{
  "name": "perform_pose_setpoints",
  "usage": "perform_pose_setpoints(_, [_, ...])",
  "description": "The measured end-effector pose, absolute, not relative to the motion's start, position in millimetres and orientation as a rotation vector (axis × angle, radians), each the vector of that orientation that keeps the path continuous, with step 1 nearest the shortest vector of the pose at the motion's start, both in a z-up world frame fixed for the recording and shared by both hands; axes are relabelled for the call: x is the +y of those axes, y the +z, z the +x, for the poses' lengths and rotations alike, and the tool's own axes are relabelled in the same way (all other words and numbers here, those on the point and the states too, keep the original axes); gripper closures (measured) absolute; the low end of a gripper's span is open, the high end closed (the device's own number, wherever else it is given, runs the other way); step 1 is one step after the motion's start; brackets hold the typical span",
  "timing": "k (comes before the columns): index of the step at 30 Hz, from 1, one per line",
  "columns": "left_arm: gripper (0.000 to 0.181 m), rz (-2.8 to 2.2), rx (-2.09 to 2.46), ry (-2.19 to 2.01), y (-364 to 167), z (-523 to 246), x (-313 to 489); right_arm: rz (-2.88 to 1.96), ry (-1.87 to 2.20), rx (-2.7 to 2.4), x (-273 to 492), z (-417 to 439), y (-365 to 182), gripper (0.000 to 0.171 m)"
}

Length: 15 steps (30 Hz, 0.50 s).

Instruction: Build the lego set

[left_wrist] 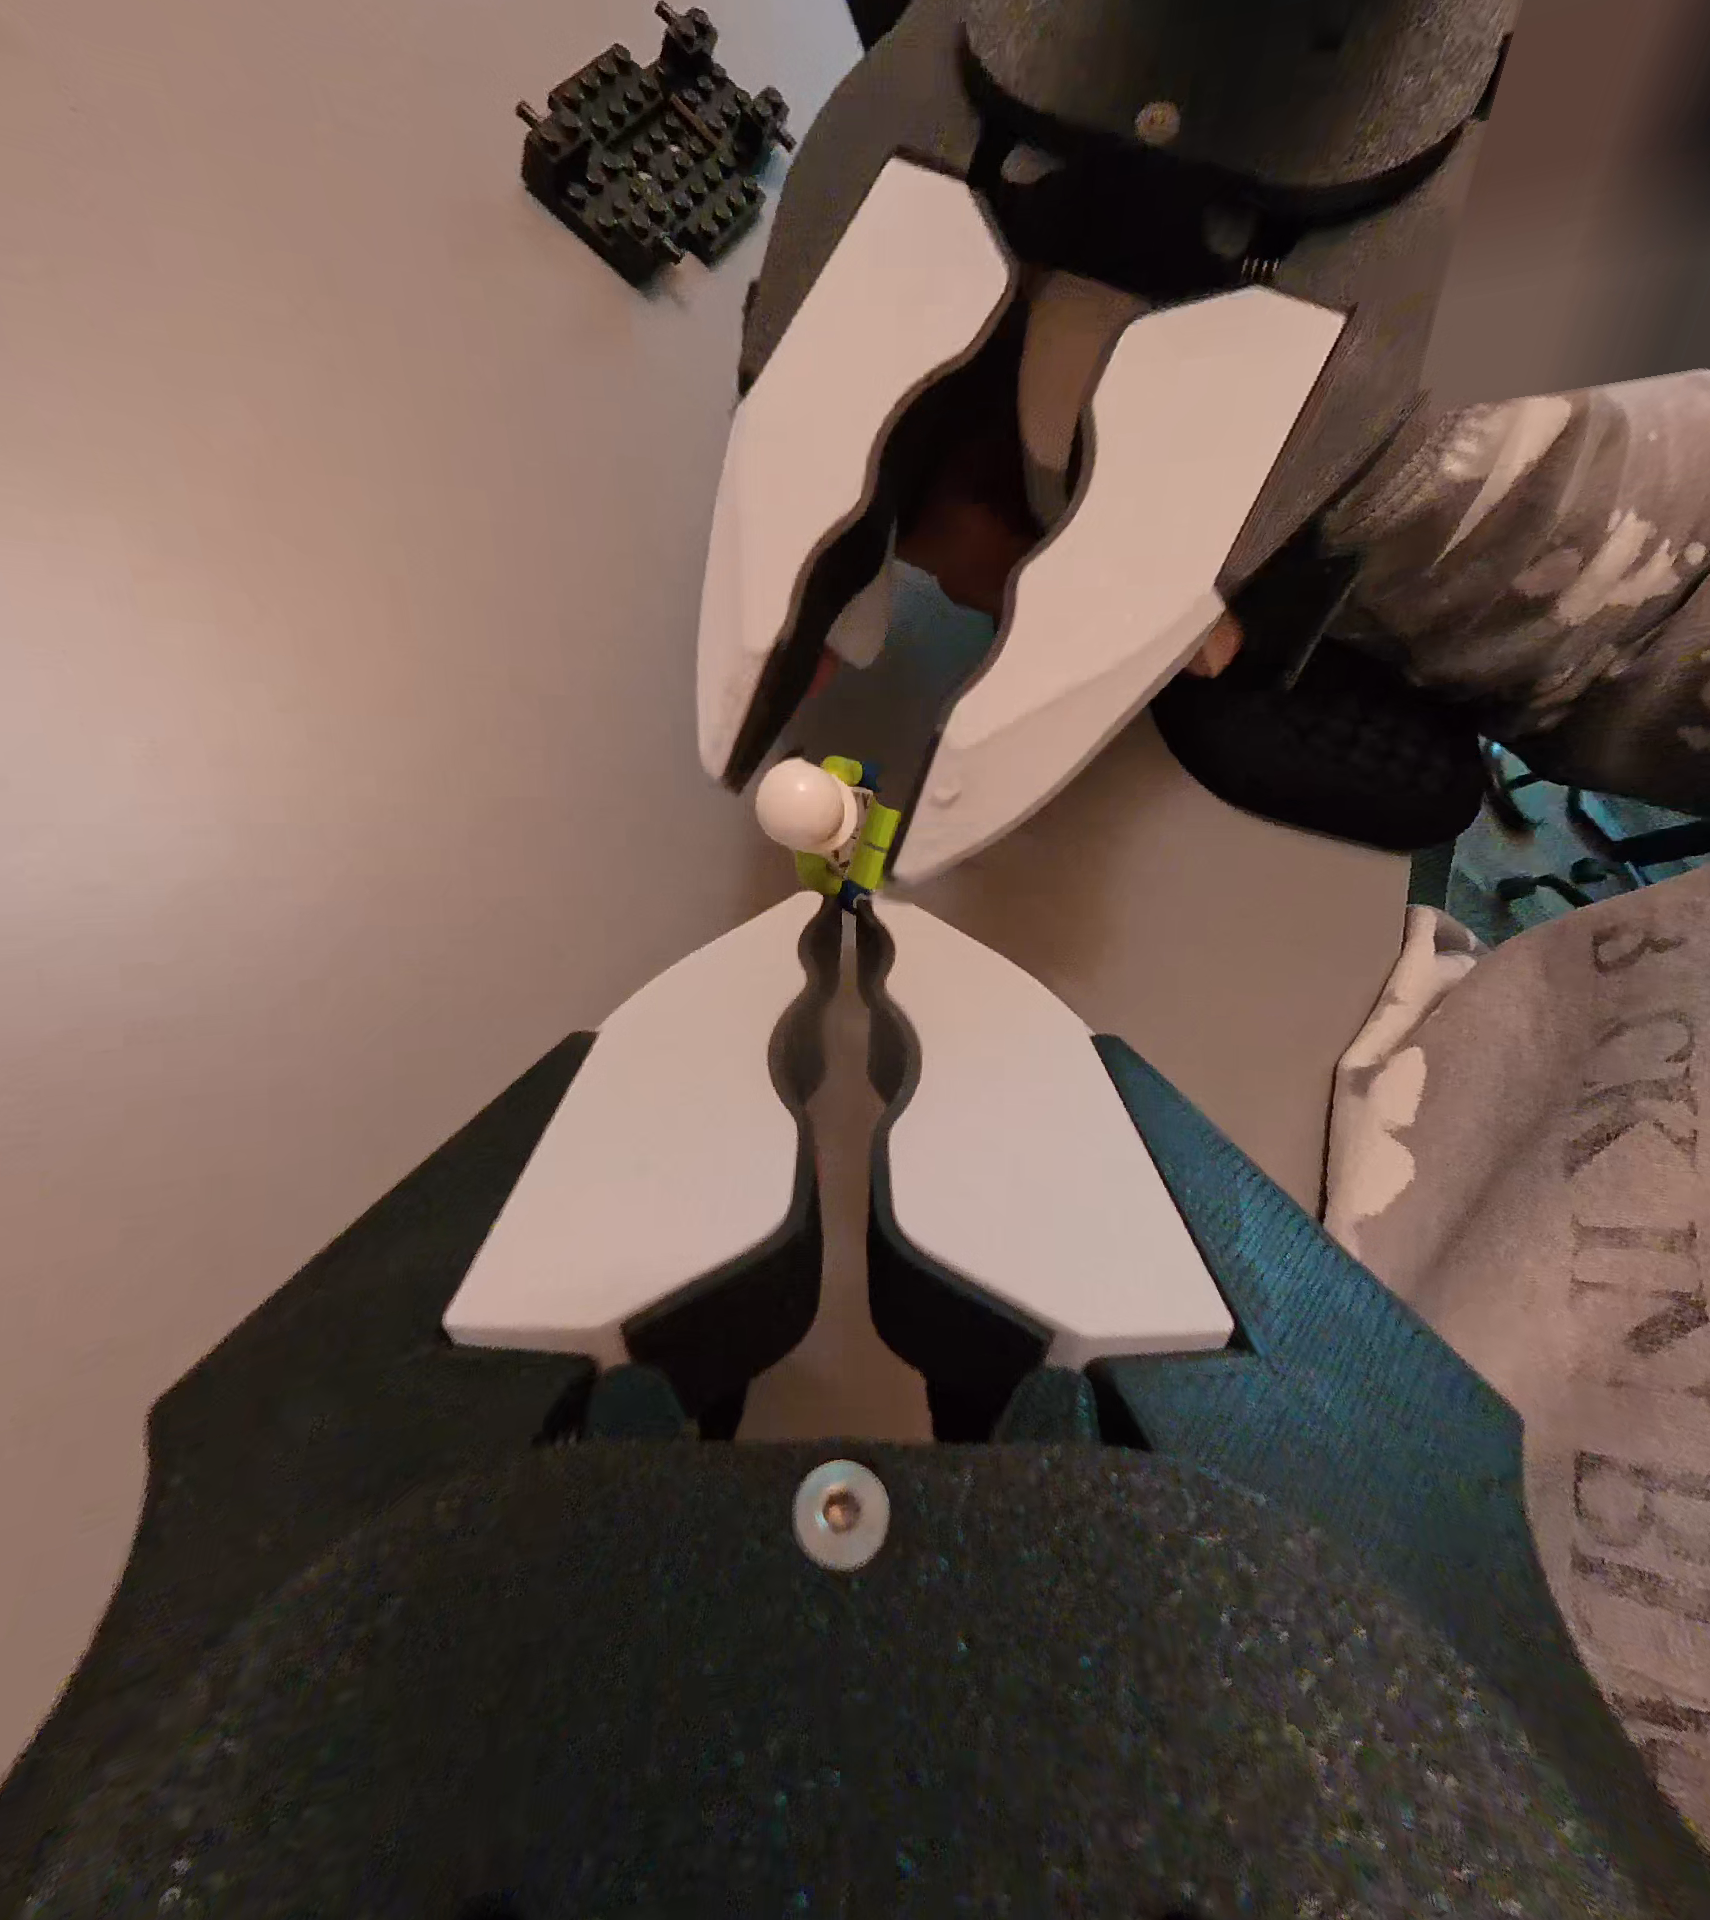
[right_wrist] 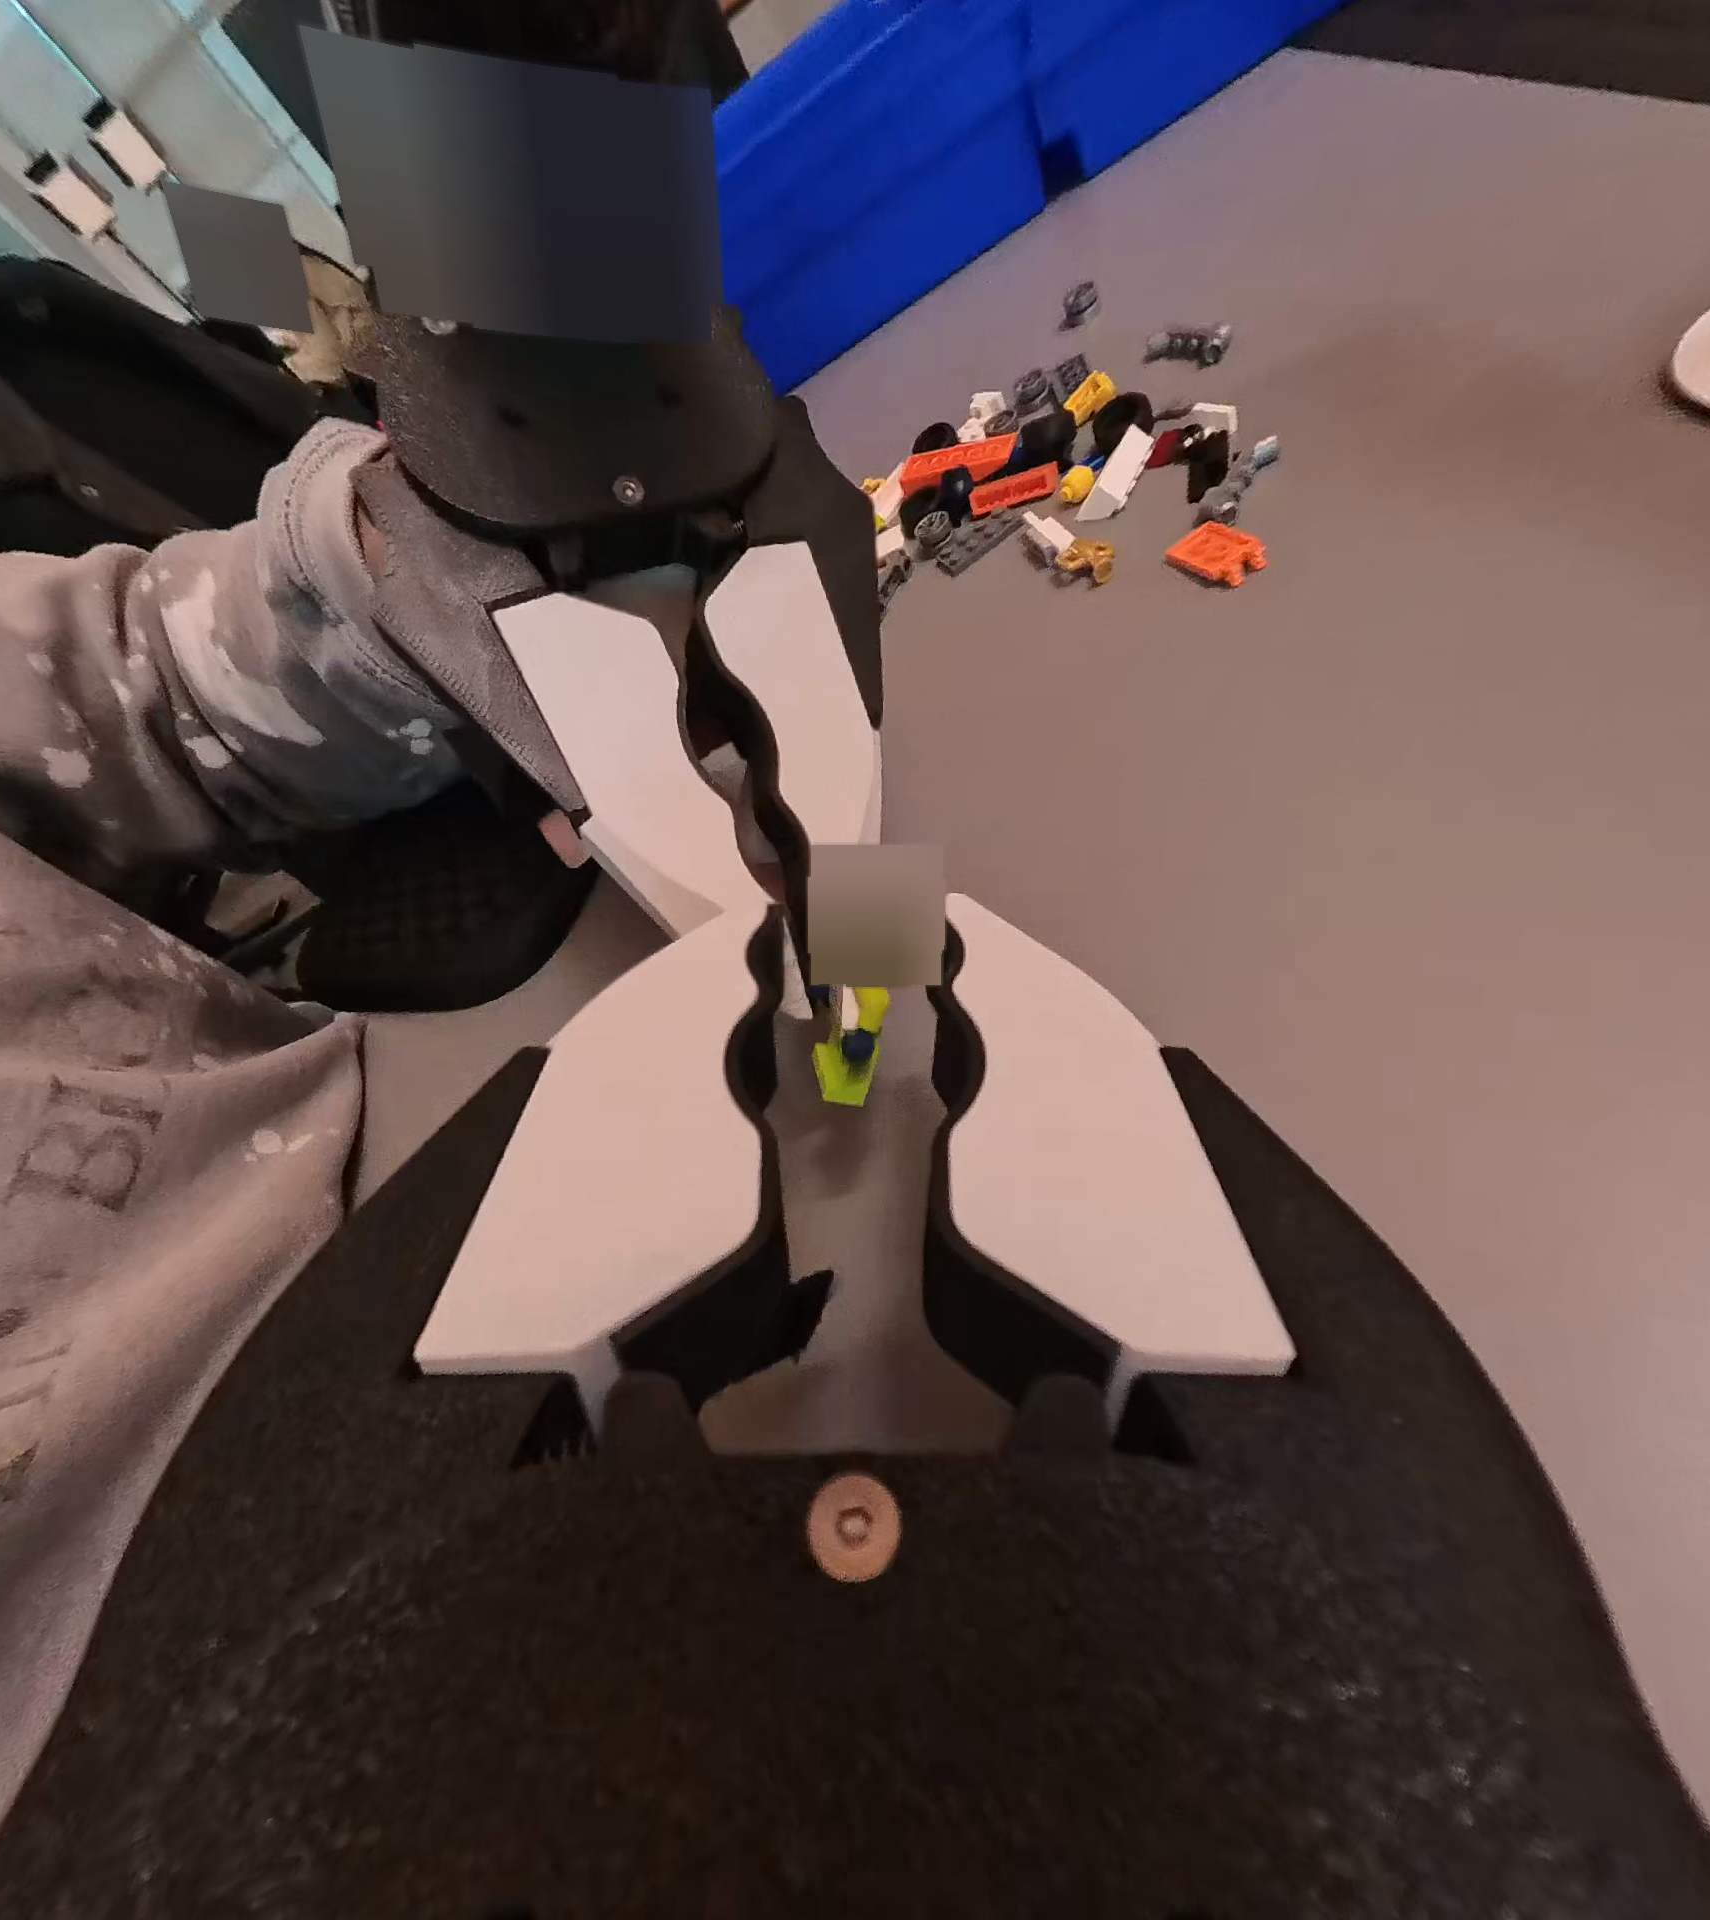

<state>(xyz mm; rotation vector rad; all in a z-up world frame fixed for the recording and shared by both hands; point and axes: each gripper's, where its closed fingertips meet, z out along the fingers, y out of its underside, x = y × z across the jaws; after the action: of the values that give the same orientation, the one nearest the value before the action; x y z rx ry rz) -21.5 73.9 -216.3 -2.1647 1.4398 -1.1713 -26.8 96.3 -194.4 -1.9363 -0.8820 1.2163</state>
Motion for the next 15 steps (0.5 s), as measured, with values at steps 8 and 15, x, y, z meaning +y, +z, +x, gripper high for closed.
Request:
perform_pose_setpoints(8, [0.175, -1.998, 1.398, -1.215, -197, -18, 77, -1.840, 1.340, -0.776, 99, -26, -175, 0.158])
perform_pose_setpoints(15, [0.159, -1.784, 1.116, -1.454, -161, -5, 84, -1.631, 1.612, -0.584, 101, -22, -144, 0.158])
